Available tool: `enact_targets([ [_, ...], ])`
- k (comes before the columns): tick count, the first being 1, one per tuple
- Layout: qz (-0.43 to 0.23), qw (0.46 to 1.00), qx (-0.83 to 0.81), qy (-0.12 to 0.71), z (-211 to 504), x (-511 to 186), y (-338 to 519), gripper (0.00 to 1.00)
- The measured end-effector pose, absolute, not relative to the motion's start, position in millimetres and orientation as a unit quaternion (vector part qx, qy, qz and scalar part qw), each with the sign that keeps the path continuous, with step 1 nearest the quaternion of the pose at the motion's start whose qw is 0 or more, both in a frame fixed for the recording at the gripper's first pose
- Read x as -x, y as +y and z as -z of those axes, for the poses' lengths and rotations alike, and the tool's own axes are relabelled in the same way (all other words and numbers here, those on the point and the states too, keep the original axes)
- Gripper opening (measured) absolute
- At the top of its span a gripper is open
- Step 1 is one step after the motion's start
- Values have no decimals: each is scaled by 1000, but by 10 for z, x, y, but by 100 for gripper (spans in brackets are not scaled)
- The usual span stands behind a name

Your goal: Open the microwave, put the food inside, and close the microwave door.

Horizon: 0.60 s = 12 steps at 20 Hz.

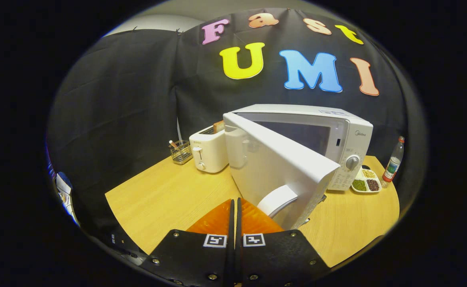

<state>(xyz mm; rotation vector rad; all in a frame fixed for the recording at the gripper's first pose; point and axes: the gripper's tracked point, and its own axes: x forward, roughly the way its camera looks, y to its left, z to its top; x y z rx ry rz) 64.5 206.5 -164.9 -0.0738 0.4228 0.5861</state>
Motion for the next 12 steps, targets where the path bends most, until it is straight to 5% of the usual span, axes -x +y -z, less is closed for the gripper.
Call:
enact_targets([
  [12,-229,949,14,215,1720,-1429,1566,1],
])
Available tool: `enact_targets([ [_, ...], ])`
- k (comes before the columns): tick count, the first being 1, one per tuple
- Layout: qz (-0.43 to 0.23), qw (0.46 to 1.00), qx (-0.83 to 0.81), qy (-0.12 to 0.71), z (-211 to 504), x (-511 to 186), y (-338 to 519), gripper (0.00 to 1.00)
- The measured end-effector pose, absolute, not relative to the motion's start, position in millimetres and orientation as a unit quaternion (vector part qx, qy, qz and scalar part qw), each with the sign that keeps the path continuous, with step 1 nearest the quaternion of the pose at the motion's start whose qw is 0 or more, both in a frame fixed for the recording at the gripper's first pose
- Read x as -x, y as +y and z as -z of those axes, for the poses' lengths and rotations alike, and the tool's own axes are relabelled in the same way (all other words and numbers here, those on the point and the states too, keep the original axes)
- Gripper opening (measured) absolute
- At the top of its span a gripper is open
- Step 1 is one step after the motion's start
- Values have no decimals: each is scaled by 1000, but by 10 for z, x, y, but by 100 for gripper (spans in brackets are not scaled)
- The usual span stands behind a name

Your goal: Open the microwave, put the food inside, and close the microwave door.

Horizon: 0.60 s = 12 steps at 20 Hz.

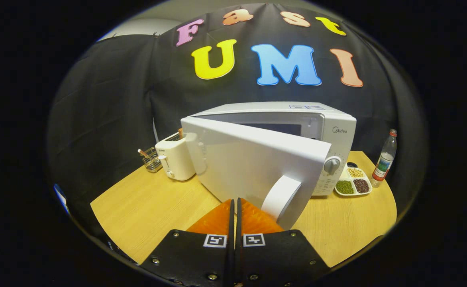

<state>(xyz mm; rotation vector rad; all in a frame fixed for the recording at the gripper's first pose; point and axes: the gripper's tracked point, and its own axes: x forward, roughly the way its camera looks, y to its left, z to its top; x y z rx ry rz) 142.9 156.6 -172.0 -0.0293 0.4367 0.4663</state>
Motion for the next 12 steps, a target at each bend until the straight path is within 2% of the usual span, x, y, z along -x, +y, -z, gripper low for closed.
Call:
enact_targets([
  [12,-171,963,-7,209,1725,-2244,1239,1],
])
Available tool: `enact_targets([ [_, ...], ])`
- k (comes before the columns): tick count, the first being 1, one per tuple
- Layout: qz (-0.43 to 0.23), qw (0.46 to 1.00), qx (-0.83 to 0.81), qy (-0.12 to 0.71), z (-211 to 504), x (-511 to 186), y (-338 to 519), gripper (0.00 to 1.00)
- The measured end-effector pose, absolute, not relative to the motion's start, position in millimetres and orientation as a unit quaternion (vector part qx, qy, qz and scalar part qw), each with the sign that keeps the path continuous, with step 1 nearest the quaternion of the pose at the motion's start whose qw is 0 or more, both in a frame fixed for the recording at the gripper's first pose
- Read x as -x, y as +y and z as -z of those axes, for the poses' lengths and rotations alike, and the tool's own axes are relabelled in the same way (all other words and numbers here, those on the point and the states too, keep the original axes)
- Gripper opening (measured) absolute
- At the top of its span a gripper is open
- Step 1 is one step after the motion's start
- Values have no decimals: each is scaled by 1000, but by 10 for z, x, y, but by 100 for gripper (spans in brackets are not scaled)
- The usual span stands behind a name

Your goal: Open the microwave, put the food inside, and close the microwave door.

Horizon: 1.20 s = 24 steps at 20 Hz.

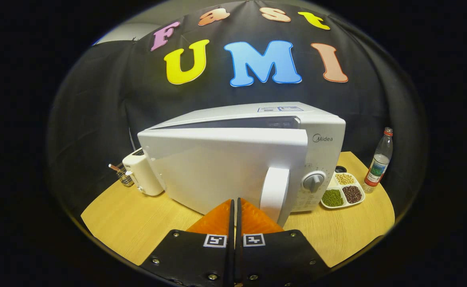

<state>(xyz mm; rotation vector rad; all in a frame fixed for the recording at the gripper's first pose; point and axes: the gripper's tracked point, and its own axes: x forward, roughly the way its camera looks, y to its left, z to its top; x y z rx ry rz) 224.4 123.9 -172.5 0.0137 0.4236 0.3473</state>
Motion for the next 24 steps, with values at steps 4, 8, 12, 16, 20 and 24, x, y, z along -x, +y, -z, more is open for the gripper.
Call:
enact_targets([
  [4,-162,966,-10,203,1696,-2466,1248,1],
  [8,-151,968,-10,201,1721,-2684,1285,1],
  [12,-156,963,-31,217,1790,-2786,1398,1],
  [16,-141,969,8,205,1809,-2883,1448,1],
  [20,-117,971,12,210,1750,-2834,1411,2],
  [24,-115,981,23,154,1230,-2532,1352,2],
])
